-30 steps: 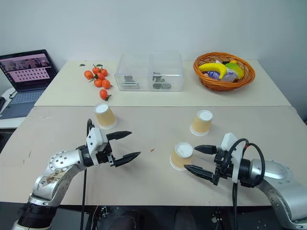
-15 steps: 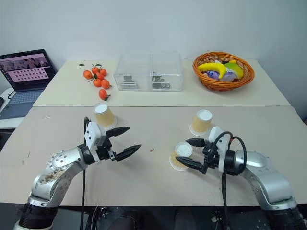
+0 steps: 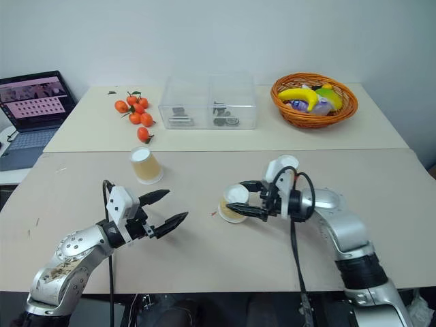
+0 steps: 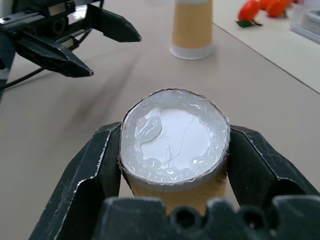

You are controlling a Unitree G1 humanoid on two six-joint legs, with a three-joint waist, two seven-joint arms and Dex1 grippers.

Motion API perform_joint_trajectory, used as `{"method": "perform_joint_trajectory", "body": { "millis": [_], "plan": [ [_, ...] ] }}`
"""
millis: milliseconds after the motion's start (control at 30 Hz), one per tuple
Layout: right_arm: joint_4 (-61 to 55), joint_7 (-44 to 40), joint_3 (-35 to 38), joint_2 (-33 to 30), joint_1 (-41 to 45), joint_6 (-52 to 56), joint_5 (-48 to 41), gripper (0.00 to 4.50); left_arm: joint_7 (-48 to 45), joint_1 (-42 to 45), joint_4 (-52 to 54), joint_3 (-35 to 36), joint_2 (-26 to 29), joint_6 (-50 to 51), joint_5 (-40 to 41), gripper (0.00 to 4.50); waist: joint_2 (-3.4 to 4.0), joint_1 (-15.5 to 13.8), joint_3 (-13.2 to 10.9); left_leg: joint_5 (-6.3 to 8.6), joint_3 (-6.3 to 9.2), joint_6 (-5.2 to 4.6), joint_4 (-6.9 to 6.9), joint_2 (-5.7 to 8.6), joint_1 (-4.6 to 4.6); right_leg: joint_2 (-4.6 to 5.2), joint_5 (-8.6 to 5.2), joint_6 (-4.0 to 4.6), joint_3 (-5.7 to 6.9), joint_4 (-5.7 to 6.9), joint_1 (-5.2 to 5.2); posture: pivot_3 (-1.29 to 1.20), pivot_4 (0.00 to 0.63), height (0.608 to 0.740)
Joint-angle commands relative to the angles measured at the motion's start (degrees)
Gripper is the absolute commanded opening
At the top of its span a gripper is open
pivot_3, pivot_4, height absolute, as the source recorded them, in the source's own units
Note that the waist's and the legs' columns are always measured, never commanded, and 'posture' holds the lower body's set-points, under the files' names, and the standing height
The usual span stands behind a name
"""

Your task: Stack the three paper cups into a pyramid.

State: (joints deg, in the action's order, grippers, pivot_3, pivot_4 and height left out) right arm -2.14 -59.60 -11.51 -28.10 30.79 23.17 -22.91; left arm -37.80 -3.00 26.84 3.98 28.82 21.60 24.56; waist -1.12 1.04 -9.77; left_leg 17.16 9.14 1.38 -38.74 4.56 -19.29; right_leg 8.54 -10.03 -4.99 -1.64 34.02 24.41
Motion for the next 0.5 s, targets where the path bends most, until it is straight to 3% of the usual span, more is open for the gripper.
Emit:
{"method": "perform_joint_trajectory", "body": {
  "millis": [33,267,500],
  "plan": [
    [7.18,-2.36,-3.68,3.57,5.45,-5.82,4.03,2.77,1.88,-1.9,3.98,1.58,-0.3,-1.46,-0.44,4.5,0.0,-0.01,0.0,0.01,0.01,0.02,0.0,-0.07,0.03,-0.08,0.05,0.1,0.0,0.0,0.01,0.0,0.15,0.728],
    [29.4,-4.92,-3.89,11.0,18.15,-16.19,8.84,2.77,5.38,-8.31,7.91,5.1,-1.13,-2.76,-0.94,4.5,0.02,0.01,-0.01,0.03,-0.07,0.17,0.01,-0.26,-0.03,-0.26,0.24,0.43,-0.04,0.04,0.3,0.0,0.15,0.728],
    [37.75,-10.17,-2.74,12.31,22.43,-19.73,9.09,2.77,7.3,-13.34,10.89,6.71,-2.12,-3.96,-1.56,4.5,0.02,0.09,-0.01,0.08,-0.11,0.25,0.06,-0.38,-0.08,-0.42,0.26,0.51,-0.13,0.07,0.49,0.0,0.15,0.728]
  ]
}}
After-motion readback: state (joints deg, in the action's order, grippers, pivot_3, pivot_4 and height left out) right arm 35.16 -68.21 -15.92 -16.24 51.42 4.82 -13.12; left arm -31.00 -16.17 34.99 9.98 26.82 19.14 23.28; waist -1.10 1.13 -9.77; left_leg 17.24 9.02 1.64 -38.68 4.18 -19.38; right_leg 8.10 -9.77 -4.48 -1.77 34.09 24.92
